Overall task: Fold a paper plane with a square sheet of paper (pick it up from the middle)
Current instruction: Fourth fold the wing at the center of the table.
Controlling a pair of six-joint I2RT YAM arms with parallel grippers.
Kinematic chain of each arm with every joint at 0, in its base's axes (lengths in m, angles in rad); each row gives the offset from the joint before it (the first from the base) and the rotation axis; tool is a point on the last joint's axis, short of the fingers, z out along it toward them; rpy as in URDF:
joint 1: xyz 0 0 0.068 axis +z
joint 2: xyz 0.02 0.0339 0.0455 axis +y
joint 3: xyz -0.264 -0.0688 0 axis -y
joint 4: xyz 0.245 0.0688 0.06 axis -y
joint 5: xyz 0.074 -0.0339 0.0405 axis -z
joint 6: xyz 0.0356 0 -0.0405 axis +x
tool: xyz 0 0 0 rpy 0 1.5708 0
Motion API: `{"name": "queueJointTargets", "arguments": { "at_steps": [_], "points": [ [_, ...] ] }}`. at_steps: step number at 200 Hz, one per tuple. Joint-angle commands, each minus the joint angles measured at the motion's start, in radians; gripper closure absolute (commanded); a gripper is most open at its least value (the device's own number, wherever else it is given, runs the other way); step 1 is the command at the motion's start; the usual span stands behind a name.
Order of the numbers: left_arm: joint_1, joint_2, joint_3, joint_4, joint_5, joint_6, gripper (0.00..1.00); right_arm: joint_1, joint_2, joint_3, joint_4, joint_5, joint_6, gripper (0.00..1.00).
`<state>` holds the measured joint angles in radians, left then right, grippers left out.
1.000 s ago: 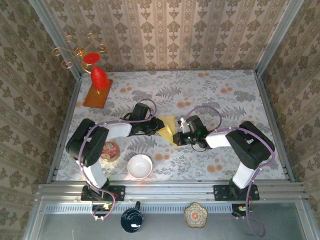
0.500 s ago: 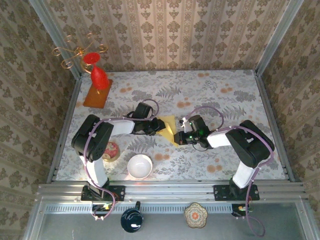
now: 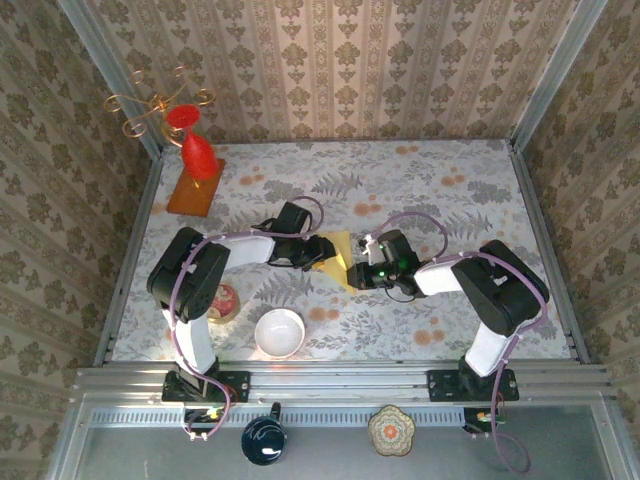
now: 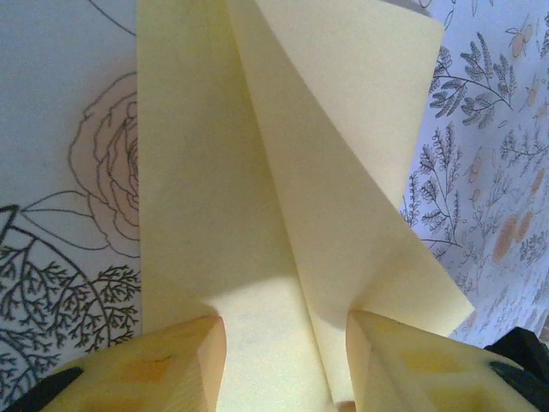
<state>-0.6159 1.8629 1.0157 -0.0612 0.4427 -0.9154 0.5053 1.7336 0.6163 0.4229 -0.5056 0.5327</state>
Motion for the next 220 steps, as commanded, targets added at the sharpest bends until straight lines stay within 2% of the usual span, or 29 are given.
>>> {"name": "queueJointTargets", "arguments": {
  "at_steps": [1,26,56,109,162,220],
  "points": [
    [-0.010,0.042,-0.003,-0.122,-0.062,0.024,0.55,-0.005,-0.032,0.008,-0.034,0.005,0.002,0.78],
    [-0.010,0.045,0.005,-0.149,-0.078,0.024,0.54,-0.004,-0.074,0.013,-0.071,0.022,0.001,0.69],
    [-0.013,0.050,0.018,-0.174,-0.087,0.027,0.53,0.003,-0.125,0.019,-0.117,0.066,0.001,0.64],
    [-0.015,0.054,0.021,-0.182,-0.090,0.026,0.53,0.072,-0.201,0.041,-0.248,0.274,-0.013,0.60],
    [-0.015,0.056,0.016,-0.172,-0.086,0.021,0.53,0.146,-0.135,0.134,-0.391,0.427,-0.015,0.59],
    [-0.015,0.052,0.010,-0.162,-0.079,0.018,0.53,0.183,-0.046,0.212,-0.432,0.470,-0.016,0.60]
  ]
}}
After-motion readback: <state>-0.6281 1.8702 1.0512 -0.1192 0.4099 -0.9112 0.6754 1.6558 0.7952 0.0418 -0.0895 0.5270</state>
